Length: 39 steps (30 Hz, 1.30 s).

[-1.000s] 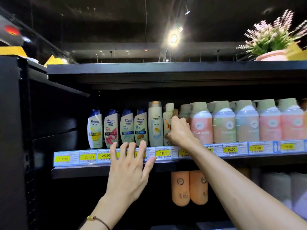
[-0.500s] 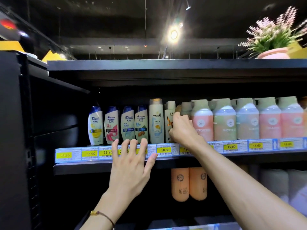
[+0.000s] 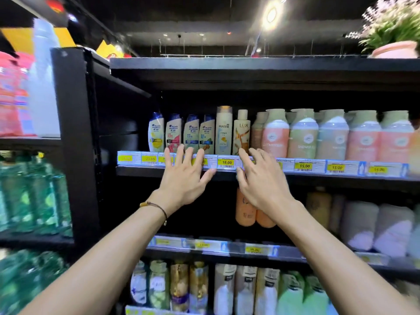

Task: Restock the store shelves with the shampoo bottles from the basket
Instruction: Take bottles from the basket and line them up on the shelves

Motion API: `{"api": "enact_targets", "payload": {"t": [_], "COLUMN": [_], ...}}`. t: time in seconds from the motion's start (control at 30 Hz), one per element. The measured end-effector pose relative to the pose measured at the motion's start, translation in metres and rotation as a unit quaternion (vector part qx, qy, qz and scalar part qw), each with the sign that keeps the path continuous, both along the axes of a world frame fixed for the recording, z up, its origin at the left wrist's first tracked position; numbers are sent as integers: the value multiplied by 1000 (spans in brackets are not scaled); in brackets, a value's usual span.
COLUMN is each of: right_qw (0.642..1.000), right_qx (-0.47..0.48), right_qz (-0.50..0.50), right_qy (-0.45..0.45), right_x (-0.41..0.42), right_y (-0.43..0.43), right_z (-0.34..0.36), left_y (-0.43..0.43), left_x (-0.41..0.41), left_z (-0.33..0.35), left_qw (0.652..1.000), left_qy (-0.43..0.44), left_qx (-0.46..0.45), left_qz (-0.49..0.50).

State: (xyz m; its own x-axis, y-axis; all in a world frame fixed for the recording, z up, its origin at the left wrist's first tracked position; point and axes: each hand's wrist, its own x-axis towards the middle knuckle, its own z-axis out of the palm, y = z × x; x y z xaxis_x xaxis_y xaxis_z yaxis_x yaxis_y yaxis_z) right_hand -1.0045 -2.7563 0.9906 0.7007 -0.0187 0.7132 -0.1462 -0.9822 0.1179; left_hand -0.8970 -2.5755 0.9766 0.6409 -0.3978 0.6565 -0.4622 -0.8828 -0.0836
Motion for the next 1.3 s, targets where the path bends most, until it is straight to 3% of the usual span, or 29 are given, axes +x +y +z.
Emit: {"api": "enact_targets", "payload": {"t": [0.17, 0.47, 0.67, 1.0, 1.3], "right_qw": [999, 983, 974, 949, 902], "right_qx": [26, 68, 59, 98, 143], "right_qz": [29, 42, 33, 19, -20], "right_qy": [25, 165, 217, 300, 407], "right_x": [-41, -96, -103, -85, -89], "right_y": [13, 54, 96, 273, 407], "right_z": [-66, -198, -247, -360, -488], "left_y": [12, 45, 84, 260, 420], "left_x": [-54, -117, -126, -112, -104], "left_z": [-62, -194, -245, -364, -483], "left_qw": [999, 985, 979, 966, 917], "left_qy": [8, 125, 176, 241, 372], "left_qx": [36, 112, 102, 98, 141], "left_qz": [34, 31, 1, -17, -39]}}
